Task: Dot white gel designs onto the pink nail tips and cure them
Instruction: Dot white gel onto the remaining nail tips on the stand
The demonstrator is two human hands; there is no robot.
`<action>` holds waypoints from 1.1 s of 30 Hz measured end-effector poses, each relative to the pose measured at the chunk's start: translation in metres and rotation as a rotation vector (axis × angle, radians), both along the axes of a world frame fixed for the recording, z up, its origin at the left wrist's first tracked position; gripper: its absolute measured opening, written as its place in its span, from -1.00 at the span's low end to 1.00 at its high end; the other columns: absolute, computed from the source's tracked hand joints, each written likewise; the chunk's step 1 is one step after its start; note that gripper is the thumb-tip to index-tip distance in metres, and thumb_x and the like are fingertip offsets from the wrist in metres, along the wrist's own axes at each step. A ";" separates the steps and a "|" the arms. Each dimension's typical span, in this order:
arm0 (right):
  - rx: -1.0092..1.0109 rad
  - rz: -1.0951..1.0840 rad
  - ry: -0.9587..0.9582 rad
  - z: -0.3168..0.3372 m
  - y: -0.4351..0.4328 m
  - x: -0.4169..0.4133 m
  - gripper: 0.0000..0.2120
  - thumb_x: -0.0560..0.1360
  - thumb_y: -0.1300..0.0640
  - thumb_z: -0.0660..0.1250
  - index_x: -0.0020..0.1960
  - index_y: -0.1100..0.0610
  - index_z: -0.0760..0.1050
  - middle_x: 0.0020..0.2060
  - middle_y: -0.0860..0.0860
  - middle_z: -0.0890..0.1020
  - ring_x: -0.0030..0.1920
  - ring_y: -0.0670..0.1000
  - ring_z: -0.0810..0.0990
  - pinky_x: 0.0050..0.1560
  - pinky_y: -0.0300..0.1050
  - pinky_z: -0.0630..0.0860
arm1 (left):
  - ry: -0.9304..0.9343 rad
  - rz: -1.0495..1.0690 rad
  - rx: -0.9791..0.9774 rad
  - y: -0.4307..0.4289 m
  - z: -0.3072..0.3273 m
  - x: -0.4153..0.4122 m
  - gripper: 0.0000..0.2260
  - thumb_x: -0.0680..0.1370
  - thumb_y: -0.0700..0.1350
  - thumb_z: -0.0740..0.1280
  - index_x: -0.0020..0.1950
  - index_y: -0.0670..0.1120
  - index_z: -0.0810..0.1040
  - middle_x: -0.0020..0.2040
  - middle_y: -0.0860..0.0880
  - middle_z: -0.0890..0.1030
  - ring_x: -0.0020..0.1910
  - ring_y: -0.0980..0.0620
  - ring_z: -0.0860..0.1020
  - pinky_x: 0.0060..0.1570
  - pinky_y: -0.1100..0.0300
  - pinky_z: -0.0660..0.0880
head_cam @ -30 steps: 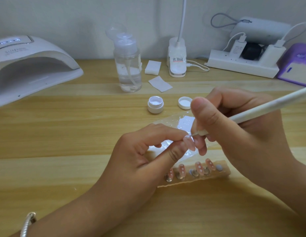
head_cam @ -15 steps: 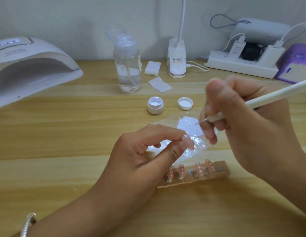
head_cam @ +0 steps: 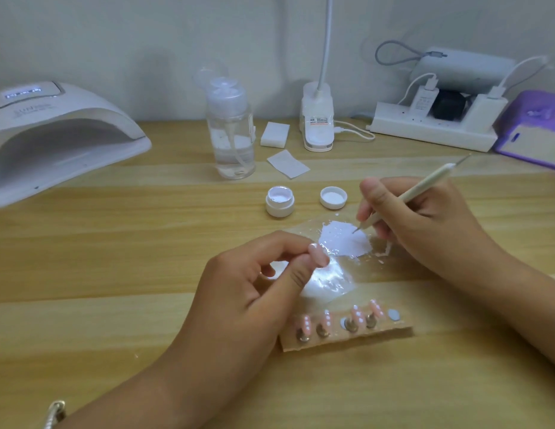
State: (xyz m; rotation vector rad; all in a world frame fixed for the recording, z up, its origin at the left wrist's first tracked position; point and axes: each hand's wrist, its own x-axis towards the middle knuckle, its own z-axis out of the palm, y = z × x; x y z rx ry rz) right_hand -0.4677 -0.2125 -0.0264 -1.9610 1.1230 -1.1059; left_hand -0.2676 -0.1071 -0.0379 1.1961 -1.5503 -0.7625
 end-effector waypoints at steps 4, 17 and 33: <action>-0.002 0.012 0.053 -0.004 -0.001 0.001 -0.60 0.54 -0.19 0.24 -0.32 0.02 0.59 -0.53 0.03 0.52 -0.52 -0.03 0.49 -0.44 -0.18 0.44 | 0.017 0.029 0.049 -0.002 -0.004 0.003 -0.89 0.56 0.06 0.33 -0.01 0.13 0.65 -0.22 -0.23 0.65 -0.22 -0.26 0.57 -0.19 -0.01 0.50; -0.053 0.008 0.025 -0.008 -0.001 0.002 -0.62 0.57 -0.09 0.26 -0.34 0.05 0.59 -0.54 -0.02 0.53 -0.51 -0.08 0.51 -0.42 -0.36 0.38 | 0.041 0.001 0.084 -0.004 -0.008 0.003 -0.88 0.56 0.04 0.32 -0.04 0.12 0.66 -0.13 0.03 0.70 -0.15 -0.22 0.62 -0.09 -0.11 0.53; -0.046 0.007 0.016 -0.008 0.001 0.002 -0.63 0.59 -0.06 0.26 -0.33 0.05 0.59 -0.53 -0.02 0.53 -0.50 -0.09 0.52 -0.42 -0.38 0.39 | 0.050 0.006 0.082 -0.003 -0.004 0.002 -0.88 0.54 0.05 0.33 -0.05 0.13 0.66 -0.14 -0.01 0.70 -0.19 -0.30 0.59 -0.16 -0.13 0.52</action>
